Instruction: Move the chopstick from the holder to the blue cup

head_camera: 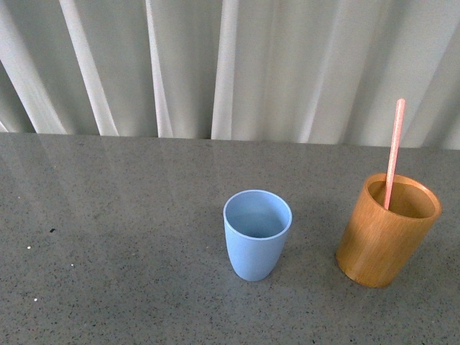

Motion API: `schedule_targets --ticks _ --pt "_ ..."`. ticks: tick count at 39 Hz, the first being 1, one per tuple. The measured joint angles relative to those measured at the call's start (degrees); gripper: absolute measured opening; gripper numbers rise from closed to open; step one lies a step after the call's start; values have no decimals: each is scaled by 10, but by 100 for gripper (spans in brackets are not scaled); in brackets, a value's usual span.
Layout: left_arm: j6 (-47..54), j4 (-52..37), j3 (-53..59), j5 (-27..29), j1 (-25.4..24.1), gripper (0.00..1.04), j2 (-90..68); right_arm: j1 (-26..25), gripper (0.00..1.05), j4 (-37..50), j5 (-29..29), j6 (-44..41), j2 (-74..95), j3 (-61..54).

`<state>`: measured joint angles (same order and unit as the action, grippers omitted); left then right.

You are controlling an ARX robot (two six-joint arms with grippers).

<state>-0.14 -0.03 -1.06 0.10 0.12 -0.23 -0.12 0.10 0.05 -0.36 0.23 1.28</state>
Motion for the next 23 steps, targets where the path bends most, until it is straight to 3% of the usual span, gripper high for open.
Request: schedule_targets --ticks 4,7,11,17,23 --pt "0 0 0 0 0 98 0 -2 95 -6 7 4 3 2" --pt "0 0 0 0 0 98 0 -38 95 -84 90 18 70 34" --pt "0 0 0 -1 0 98 0 -86 95 -47 143 24 163 44" --pt "0 0 0 -1 0 98 0 -113 95 114 213 23 308 65" --pt "0 0 0 -1 0 98 0 -98 95 327 218 25 533 94"
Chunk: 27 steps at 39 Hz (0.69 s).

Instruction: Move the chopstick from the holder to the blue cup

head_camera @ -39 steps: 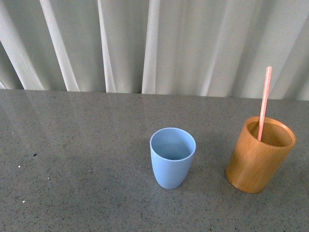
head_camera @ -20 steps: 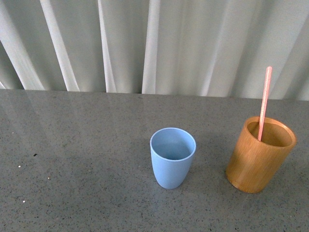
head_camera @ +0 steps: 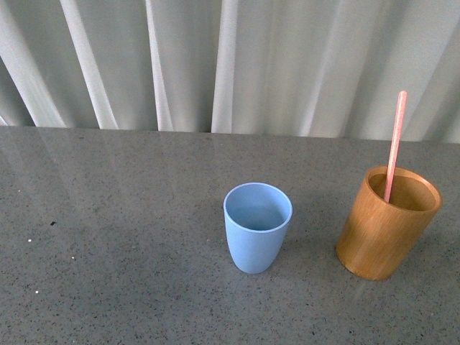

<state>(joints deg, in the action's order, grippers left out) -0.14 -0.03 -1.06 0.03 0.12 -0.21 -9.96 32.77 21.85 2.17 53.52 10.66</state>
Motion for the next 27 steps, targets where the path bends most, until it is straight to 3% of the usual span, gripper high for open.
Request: schedule_targets --ticks 5,9,27 --pt "0 0 0 0 0 98 0 19 95 130 -34 0 168 21" --pt "0 0 0 0 0 98 0 29 95 185 -33 3 260 40" --pt "0 0 0 0 0 98 0 70 95 213 -56 -3 417 146"
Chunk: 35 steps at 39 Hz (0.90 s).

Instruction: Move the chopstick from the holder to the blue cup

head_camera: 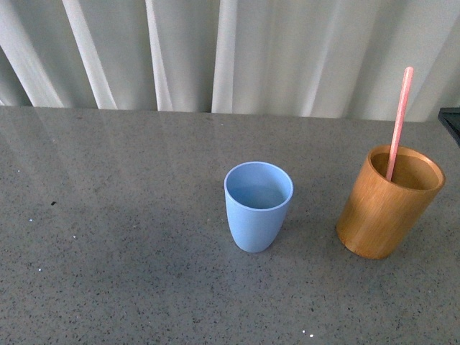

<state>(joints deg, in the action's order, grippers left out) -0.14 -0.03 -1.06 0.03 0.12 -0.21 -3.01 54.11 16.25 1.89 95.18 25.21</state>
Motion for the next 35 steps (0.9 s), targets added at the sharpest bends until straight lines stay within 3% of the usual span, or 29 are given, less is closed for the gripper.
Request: schedule_targets --ticks 16,35 --pt "0 0 0 0 0 98 0 47 95 -4 -21 1 74 78" --pt "0 0 0 0 0 98 0 60 95 -5 -40 2 123 136"
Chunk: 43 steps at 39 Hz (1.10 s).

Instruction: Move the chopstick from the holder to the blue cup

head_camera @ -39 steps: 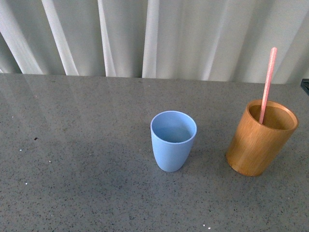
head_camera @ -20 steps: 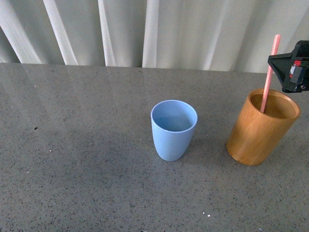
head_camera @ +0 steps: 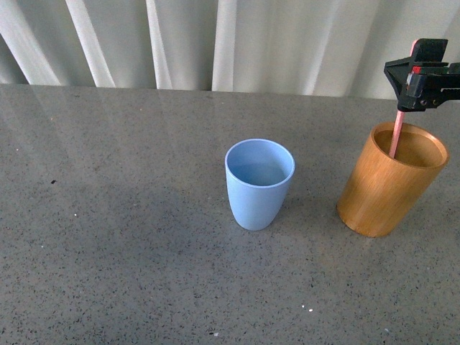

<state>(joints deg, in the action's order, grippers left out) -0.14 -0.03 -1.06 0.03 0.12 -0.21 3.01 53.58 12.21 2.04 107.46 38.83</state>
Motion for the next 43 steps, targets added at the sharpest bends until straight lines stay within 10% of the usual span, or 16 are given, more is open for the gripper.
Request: schedule_targets --ticks 12,37,43 --pt "0 0 0 0 0 98 0 9 94 -1 -12 5 37 27" --pt "0 0 0 0 0 98 0 21 5 3 -23 12 28 22" --pt "0 0 0 0 0 98 0 21 2 3 -27 10 3 10"
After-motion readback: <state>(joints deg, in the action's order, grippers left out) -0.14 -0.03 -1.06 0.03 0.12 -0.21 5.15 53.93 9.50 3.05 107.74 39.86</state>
